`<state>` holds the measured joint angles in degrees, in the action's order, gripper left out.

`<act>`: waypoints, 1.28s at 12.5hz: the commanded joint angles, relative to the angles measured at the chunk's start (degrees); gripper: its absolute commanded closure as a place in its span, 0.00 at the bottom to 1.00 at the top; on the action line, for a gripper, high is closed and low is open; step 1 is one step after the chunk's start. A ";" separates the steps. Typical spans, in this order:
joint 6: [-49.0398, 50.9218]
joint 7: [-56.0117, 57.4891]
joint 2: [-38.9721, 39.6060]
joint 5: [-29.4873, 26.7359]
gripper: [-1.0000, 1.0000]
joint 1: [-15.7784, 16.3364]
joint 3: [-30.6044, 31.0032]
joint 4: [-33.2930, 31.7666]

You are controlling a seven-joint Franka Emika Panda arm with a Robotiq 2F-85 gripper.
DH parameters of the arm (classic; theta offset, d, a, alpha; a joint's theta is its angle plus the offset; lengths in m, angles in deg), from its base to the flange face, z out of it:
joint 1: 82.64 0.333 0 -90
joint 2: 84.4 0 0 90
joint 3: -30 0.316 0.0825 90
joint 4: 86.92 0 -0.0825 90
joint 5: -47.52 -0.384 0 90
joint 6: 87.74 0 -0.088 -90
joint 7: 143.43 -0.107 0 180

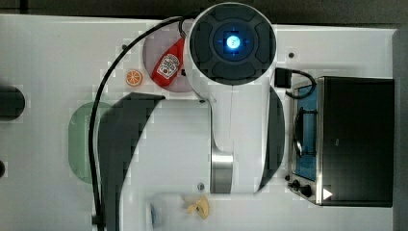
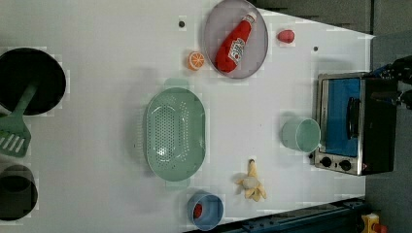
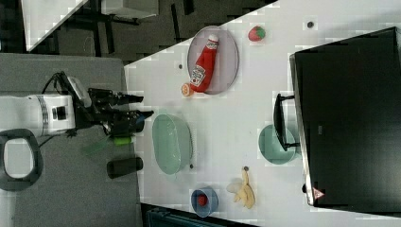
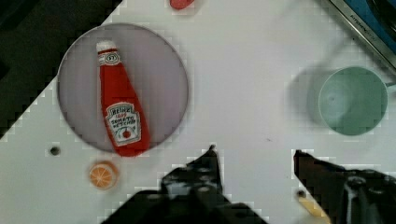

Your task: Drag strainer left to right.

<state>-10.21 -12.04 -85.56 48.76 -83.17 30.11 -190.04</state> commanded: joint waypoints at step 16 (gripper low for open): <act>-7.51 -48.03 -6.50 -5.63 0.00 3.53 28.21 -14.61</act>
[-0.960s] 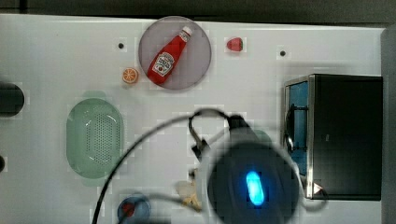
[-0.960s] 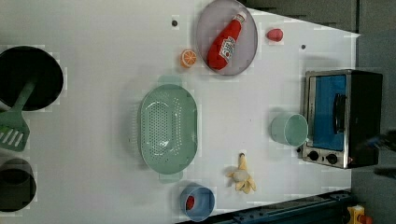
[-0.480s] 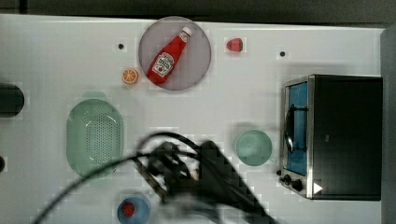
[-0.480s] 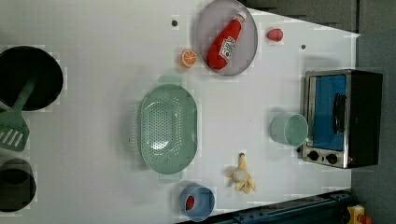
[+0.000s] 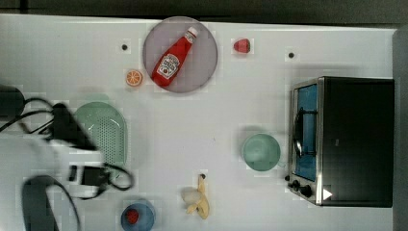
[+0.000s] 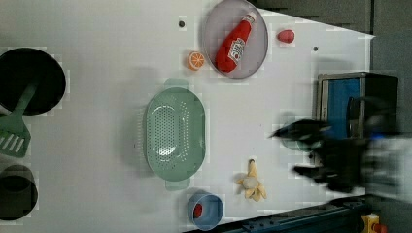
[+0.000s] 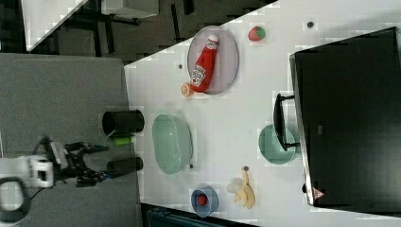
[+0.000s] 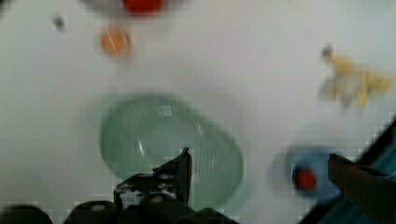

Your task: Drag strainer left to right.

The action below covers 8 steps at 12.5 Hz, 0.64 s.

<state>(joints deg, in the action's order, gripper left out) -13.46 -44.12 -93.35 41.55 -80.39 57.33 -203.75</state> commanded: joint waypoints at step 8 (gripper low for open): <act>-24.93 -43.05 25.27 12.93 0.00 1.56 6.91 -2.12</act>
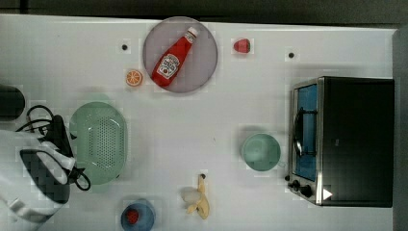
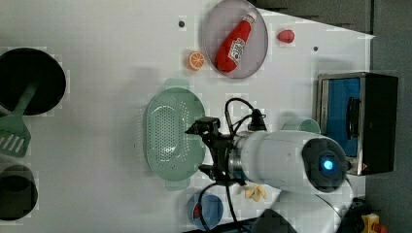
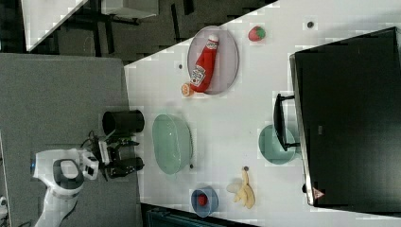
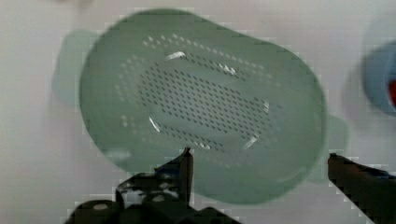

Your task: Drag strainer left to right.

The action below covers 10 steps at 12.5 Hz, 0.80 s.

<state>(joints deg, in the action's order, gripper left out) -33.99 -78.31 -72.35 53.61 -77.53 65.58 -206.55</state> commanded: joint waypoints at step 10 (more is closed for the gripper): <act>-21.38 -13.41 20.29 6.91 0.00 5.60 -11.68 0.80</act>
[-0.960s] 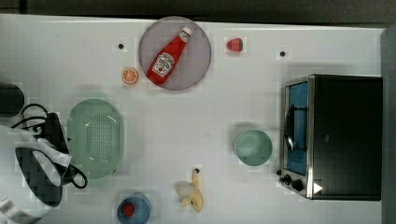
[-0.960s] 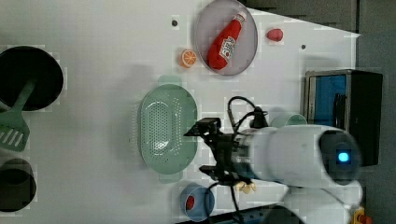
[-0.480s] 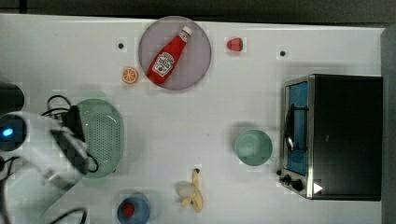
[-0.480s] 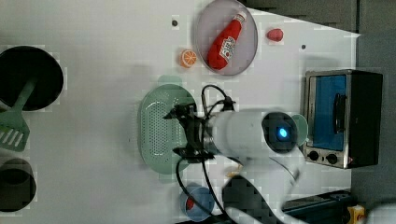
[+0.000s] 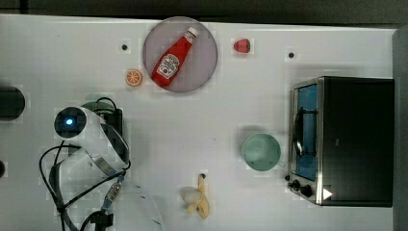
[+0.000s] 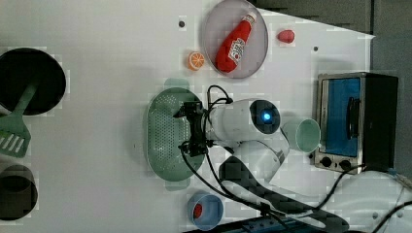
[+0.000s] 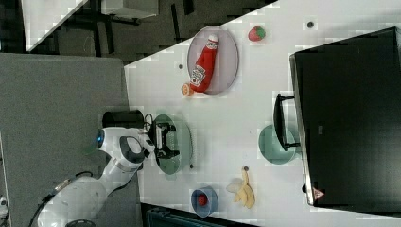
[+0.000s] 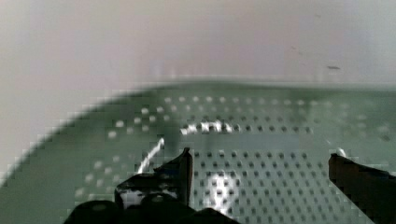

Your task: Drag strainer left to right.

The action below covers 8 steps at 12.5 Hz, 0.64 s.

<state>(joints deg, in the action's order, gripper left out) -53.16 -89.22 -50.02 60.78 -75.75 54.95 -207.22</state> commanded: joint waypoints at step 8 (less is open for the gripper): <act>-3.11 -2.51 -2.26 -0.28 0.00 3.94 -5.08 -0.06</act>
<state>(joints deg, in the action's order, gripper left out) -56.43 -90.06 -52.20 60.58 -71.06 51.20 -208.00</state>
